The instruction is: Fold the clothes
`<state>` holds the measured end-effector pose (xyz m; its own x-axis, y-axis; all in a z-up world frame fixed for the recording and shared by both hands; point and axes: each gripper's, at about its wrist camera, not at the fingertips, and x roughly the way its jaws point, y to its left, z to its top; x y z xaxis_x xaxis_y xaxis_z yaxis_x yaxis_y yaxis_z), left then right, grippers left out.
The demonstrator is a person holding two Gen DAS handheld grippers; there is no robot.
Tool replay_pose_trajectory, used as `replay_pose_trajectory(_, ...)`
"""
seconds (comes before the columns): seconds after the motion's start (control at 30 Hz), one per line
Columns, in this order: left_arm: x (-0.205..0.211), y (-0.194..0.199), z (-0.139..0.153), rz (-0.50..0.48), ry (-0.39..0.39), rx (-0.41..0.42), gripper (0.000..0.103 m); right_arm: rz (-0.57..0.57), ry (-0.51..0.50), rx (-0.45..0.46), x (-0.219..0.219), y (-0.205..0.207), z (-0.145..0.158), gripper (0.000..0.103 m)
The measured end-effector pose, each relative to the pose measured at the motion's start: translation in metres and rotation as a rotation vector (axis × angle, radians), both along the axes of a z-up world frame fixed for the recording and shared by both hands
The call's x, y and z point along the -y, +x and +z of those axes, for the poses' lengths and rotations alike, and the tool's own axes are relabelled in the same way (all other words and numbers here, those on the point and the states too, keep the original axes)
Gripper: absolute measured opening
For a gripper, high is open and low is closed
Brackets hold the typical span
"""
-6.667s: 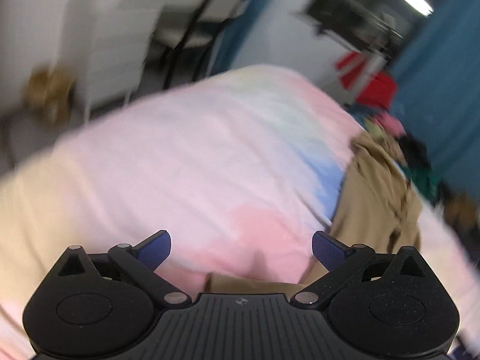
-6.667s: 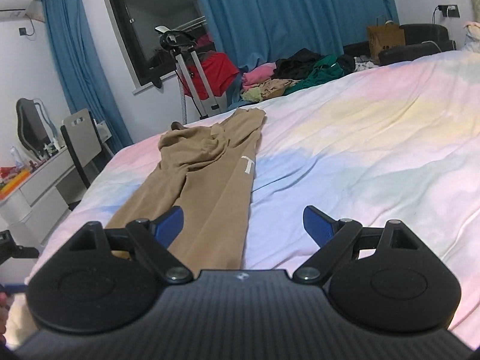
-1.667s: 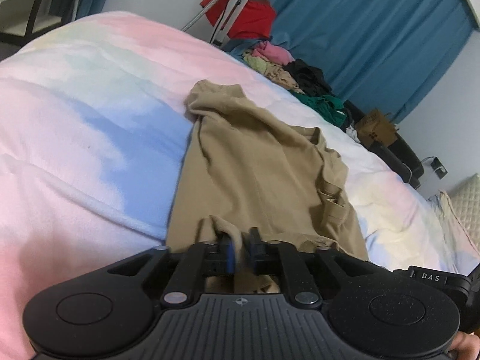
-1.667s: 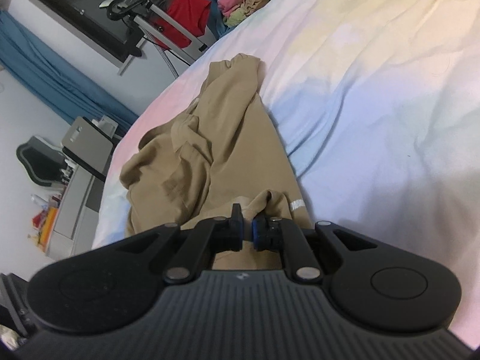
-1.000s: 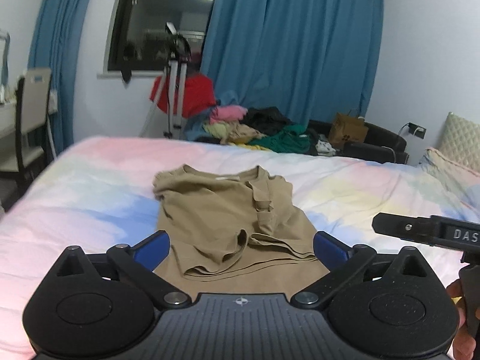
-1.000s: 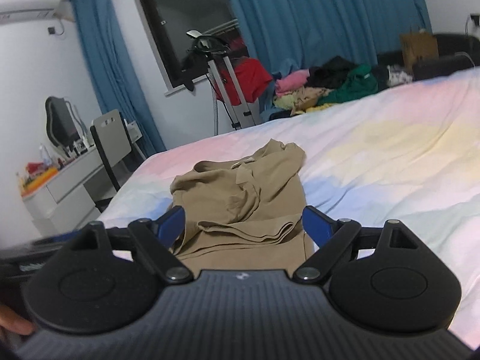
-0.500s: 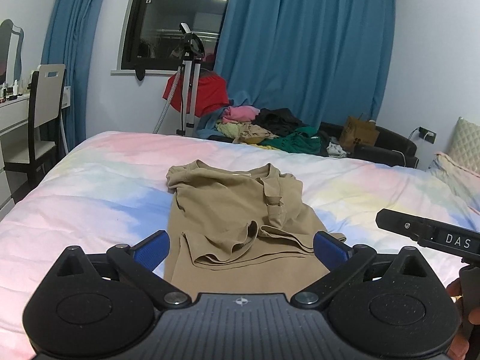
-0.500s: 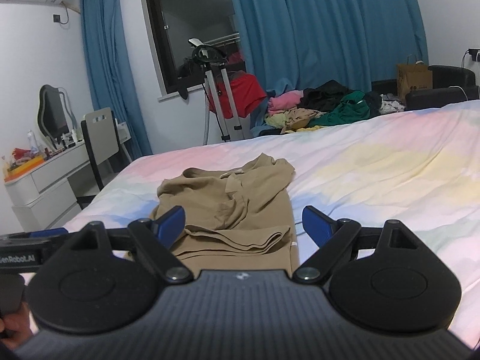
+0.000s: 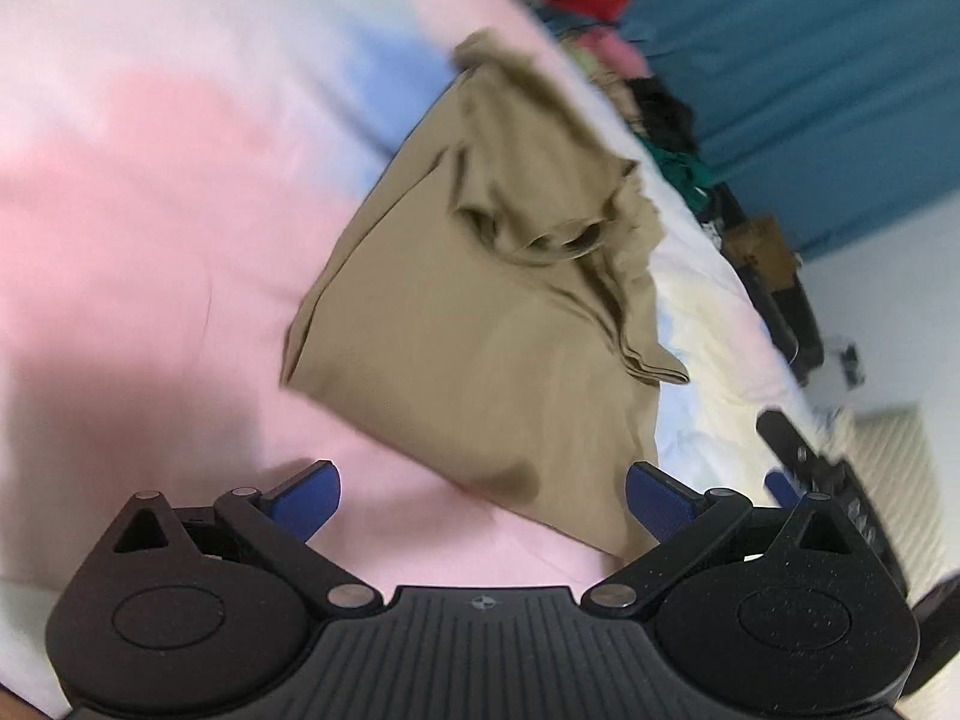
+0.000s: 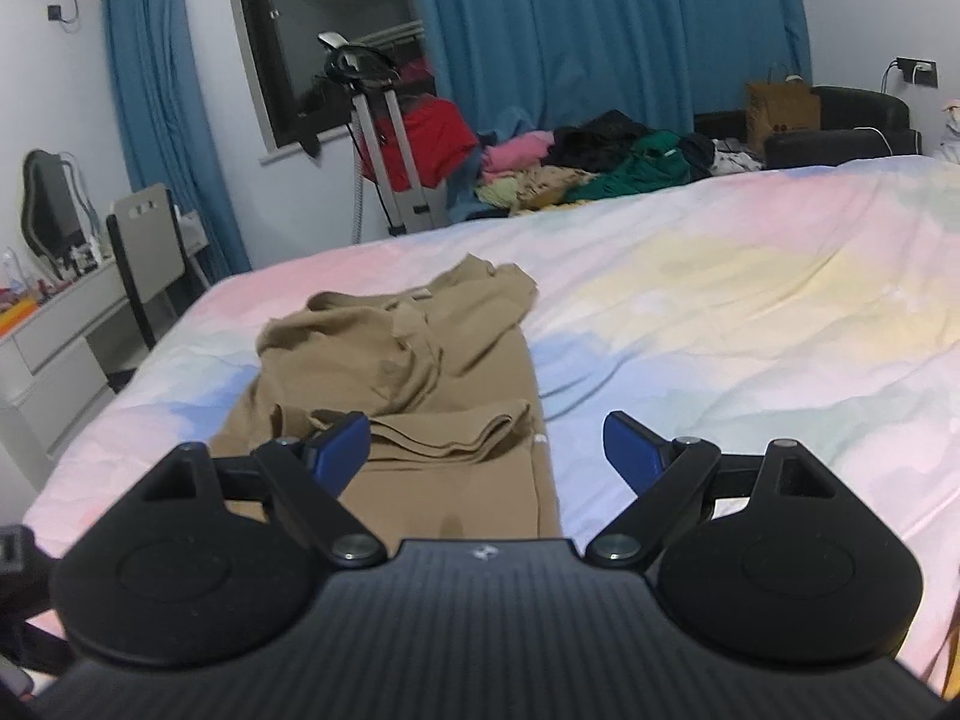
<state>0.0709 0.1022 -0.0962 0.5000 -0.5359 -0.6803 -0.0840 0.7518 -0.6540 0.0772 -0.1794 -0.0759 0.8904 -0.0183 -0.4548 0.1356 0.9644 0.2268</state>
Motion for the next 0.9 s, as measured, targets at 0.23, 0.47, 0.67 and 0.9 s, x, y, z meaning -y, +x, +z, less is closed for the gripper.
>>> replay_pose_trajectory(0.23, -0.006, 0.012, -0.017, 0.107, -0.046, -0.013, 0.097, 0.011, -0.001, -0.028, -0.004, 0.006, -0.006, 0.086)
replay_pose_trajectory(0.47, -0.018, 0.018, -0.029, 0.198, -0.092, -0.020, 0.048, 0.019, -0.010, -0.039, -0.008, 0.007, -0.008, 0.086)
replay_pose_trajectory(0.67, -0.027, 0.013, -0.027, 0.229, -0.145, 0.013, 0.011, 0.058, 0.122, -0.055, -0.008, -0.002, -0.002, 0.086)
replay_pose_trajectory(0.9, -0.024, 0.006, -0.006, 0.202, -0.176, 0.140, 0.008, 0.216, 0.728, -0.213, 0.002, -0.001, -0.037, 0.088)
